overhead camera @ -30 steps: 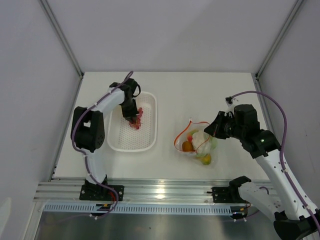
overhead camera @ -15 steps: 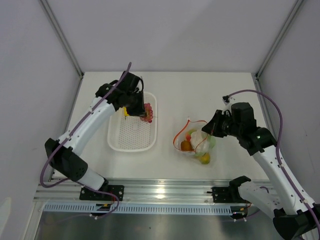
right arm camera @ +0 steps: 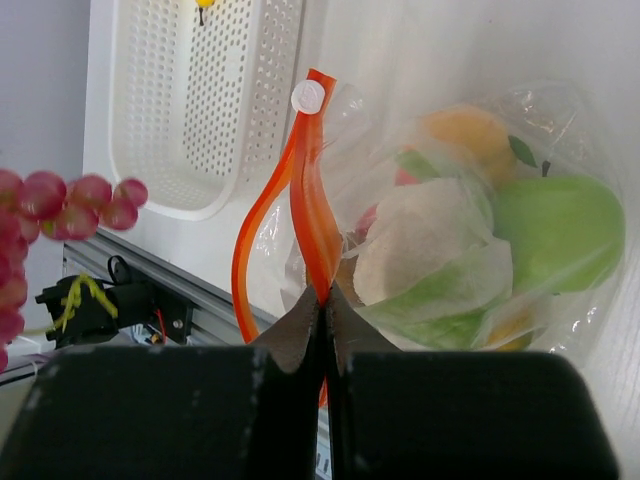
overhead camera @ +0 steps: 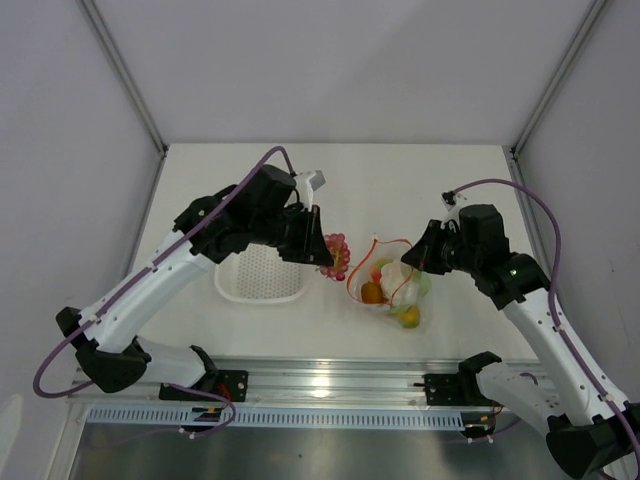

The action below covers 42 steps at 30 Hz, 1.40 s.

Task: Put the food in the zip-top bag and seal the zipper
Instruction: Place the fake fruit in the zipper food storage bag.

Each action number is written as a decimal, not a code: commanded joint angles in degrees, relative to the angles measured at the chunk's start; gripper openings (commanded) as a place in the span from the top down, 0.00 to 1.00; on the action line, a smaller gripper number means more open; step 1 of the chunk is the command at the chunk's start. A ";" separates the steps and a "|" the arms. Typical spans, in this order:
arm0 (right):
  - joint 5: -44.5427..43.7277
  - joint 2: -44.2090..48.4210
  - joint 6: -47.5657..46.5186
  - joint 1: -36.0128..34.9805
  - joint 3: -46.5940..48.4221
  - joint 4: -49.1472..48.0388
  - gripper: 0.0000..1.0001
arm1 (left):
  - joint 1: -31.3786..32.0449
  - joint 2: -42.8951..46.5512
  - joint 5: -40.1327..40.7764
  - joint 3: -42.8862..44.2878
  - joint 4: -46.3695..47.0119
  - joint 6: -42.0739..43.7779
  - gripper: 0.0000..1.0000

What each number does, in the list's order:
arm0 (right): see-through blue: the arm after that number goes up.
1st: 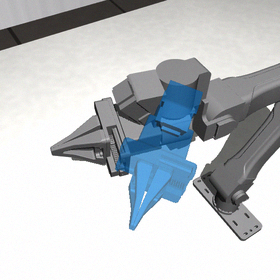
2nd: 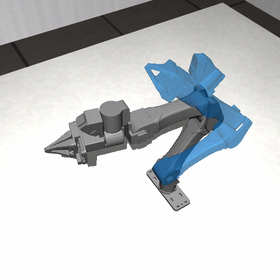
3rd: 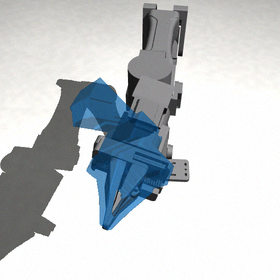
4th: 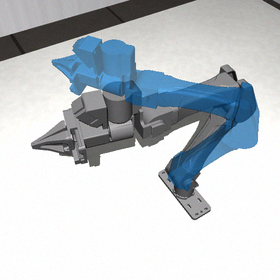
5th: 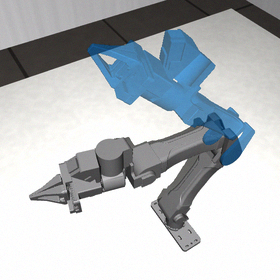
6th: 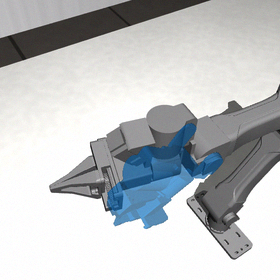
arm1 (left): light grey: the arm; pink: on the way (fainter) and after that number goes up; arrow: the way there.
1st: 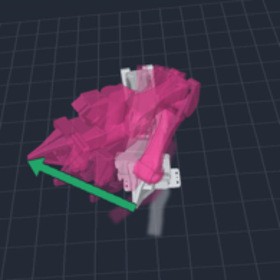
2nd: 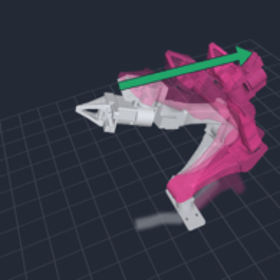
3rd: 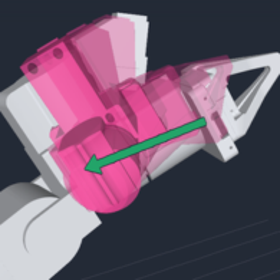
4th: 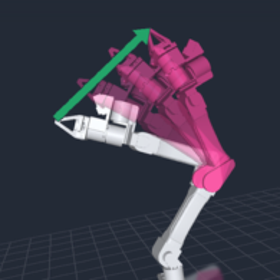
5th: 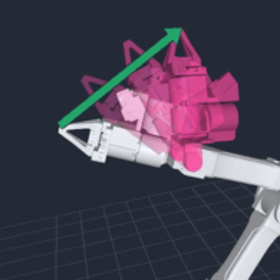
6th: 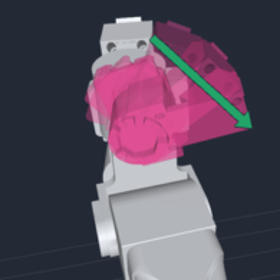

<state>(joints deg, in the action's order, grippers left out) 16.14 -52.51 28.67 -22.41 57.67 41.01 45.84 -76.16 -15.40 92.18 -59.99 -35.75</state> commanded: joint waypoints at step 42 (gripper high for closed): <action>1.09 3.21 2.98 -2.63 3.50 -0.67 1.00 | 9.35 -26.15 7.31 6.17 8.57 -1.87 0.40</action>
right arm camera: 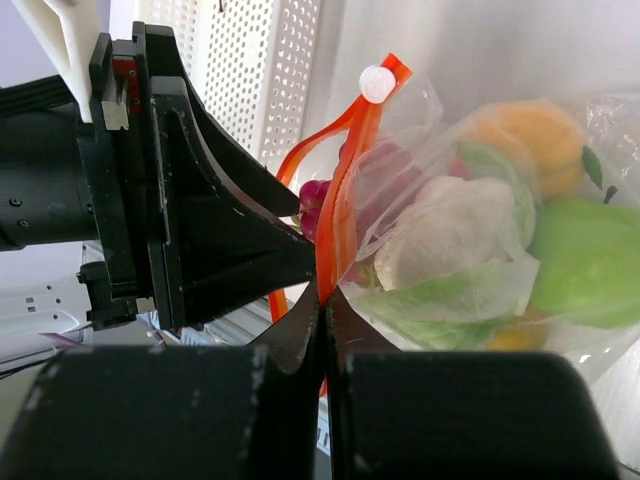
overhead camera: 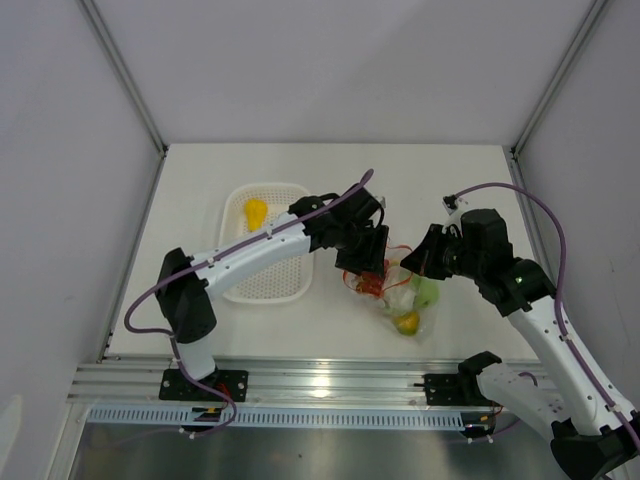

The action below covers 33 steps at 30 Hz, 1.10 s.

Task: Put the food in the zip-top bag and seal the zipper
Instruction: Place the fake fruit in the zipper food storage bag, then pick up the fake fruit from the bin.

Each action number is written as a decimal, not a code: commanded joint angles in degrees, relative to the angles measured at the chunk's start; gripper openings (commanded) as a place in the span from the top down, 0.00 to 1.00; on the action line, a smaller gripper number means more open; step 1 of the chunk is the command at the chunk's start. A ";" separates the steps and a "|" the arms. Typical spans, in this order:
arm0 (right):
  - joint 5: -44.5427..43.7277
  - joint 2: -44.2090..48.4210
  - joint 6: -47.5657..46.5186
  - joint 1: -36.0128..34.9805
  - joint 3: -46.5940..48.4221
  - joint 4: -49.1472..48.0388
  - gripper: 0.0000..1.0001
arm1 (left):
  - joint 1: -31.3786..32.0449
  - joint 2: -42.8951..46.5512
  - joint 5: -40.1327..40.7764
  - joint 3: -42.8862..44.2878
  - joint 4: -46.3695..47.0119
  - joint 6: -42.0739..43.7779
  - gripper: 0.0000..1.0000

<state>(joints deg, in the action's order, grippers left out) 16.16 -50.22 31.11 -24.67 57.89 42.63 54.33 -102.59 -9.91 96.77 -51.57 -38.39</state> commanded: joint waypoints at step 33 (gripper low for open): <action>1.59 -4.19 -2.28 -0.38 2.41 -4.57 1.00 | -34.46 -6.46 24.85 7.29 -3.72 20.60 0.01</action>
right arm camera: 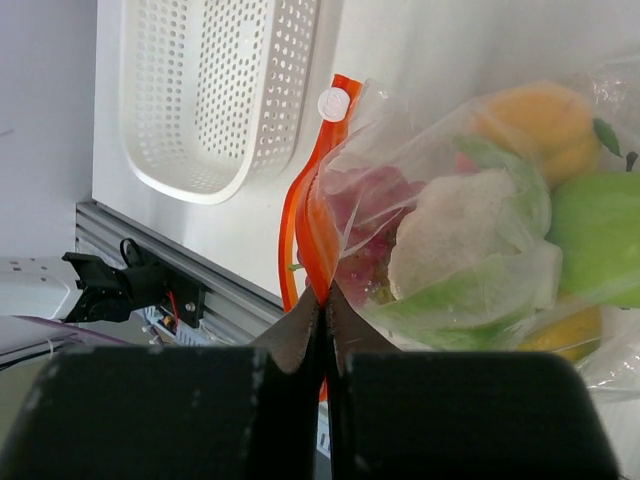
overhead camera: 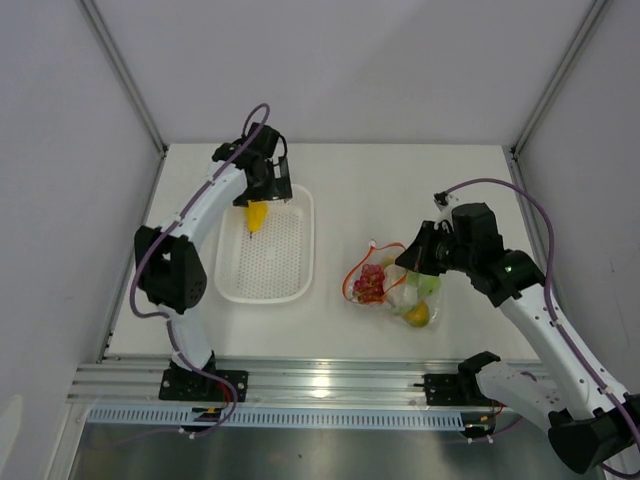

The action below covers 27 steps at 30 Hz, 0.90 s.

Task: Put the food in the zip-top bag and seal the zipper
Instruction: Pick up the fake fruit from the bin.

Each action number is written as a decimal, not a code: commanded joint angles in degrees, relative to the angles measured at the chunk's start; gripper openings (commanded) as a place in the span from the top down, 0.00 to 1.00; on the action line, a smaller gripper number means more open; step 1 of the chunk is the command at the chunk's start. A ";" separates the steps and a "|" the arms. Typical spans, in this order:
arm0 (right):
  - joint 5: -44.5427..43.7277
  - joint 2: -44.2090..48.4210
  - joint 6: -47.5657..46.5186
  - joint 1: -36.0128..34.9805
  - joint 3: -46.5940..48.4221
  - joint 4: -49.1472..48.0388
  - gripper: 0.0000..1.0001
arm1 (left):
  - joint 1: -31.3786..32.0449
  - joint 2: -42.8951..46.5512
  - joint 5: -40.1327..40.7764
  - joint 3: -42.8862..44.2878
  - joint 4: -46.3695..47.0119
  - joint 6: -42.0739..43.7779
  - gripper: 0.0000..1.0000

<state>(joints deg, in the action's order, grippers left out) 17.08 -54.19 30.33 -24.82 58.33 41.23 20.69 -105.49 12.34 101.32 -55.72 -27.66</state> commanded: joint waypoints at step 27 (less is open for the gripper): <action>4.80 -3.02 -5.36 2.40 -2.86 -9.50 1.00 | -4.78 -22.12 6.29 16.11 0.35 25.99 0.19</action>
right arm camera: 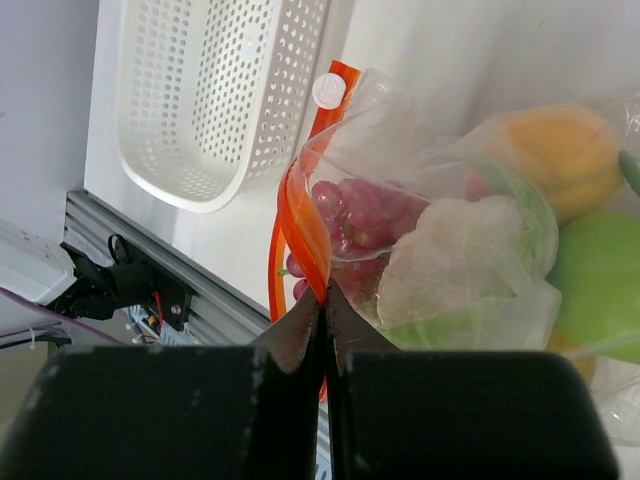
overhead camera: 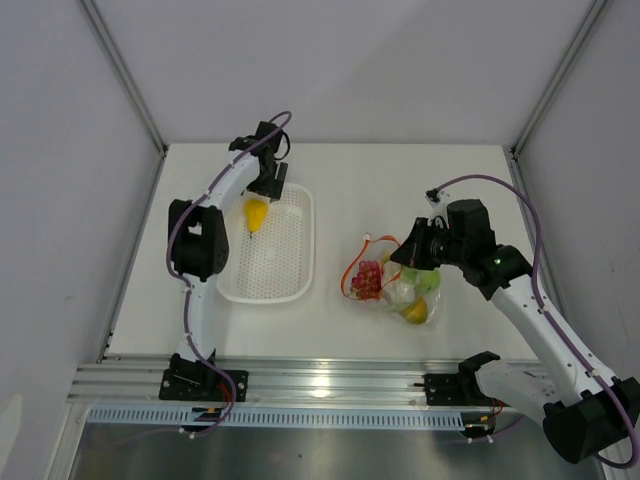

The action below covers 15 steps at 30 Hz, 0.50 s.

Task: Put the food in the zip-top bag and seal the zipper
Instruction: Pick up the fake fruit from the bin.

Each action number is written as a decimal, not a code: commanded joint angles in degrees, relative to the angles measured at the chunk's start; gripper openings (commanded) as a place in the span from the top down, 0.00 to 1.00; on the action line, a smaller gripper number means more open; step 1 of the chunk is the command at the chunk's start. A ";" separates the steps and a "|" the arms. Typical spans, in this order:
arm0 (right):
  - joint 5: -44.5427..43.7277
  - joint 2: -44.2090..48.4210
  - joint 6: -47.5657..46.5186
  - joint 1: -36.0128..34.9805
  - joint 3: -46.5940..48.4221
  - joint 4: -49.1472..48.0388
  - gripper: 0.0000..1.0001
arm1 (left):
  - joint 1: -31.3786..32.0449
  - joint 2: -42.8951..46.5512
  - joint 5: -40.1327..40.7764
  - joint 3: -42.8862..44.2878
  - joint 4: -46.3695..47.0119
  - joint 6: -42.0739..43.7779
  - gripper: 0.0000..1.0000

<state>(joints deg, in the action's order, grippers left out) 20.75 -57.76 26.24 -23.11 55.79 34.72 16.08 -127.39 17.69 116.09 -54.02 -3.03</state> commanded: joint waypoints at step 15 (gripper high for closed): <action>2.62 2.30 -1.19 2.55 -2.53 -4.66 1.00 | -0.17 -6.11 1.82 4.58 -6.19 -0.66 0.25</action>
<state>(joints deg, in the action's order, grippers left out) 22.72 -56.55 25.82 -21.12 53.71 32.49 16.08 -132.49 18.87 117.95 -58.22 -3.07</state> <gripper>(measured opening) 0.002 0.758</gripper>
